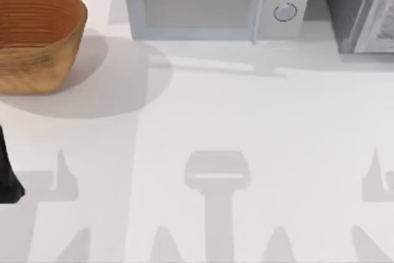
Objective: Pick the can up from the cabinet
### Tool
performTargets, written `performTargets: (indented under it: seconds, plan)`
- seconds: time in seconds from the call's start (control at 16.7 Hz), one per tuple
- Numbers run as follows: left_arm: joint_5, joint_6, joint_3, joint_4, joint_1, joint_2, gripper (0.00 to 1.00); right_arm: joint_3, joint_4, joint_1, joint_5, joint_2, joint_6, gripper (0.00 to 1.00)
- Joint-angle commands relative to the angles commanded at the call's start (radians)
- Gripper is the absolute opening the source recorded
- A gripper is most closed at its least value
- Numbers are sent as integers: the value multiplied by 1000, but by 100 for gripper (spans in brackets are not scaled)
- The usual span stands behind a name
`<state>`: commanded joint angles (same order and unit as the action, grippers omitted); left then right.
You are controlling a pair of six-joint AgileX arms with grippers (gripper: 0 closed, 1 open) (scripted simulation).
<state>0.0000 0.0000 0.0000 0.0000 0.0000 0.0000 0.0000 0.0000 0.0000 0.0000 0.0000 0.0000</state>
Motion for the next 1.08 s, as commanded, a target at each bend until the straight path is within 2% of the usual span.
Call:
performTargets:
  seconds: [0.24, 0.42, 0.66, 1.08]
  plan:
    - [0, 0, 0, 0, 0, 0, 100, 31, -6, 2, 6, 26, 0, 100]
    - [0, 0, 0, 0, 0, 0, 100, 157, -36, 13, 25, 127, 2, 100]
    - [0, 0, 0, 0, 0, 0, 100, 447, -106, 44, 59, 352, 4, 100]
    - [0, 0, 0, 0, 0, 0, 100, 1095, -268, 119, 126, 852, 9, 100]
